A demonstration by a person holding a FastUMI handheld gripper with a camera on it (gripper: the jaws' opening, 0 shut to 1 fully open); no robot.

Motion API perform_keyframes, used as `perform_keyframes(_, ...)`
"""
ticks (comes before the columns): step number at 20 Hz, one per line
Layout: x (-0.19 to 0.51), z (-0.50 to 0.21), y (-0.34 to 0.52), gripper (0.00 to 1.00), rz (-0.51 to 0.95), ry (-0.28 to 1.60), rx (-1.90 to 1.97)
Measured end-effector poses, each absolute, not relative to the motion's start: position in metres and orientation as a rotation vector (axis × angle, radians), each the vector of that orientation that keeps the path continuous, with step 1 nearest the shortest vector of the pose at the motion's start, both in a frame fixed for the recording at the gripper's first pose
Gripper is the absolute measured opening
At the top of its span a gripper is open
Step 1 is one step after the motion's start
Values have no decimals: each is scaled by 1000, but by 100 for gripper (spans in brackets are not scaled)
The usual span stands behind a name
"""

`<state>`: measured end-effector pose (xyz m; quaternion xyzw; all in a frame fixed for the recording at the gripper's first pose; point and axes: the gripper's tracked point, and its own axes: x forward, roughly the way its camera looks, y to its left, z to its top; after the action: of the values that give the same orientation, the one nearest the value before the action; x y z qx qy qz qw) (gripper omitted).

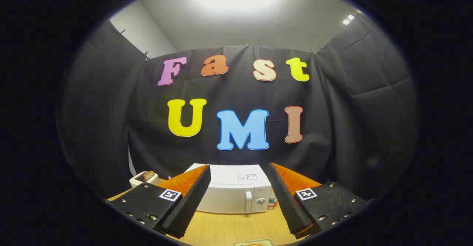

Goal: Open the microwave, put the food inside, and close the microwave door.

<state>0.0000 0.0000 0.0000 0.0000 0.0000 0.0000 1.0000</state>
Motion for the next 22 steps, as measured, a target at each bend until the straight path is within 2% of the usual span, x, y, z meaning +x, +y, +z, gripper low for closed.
perform_keyframes(13,10,-13,5,97,15,-7,-37)
perform_keyframes(22,50,-66,-5,97,8,33,-36)
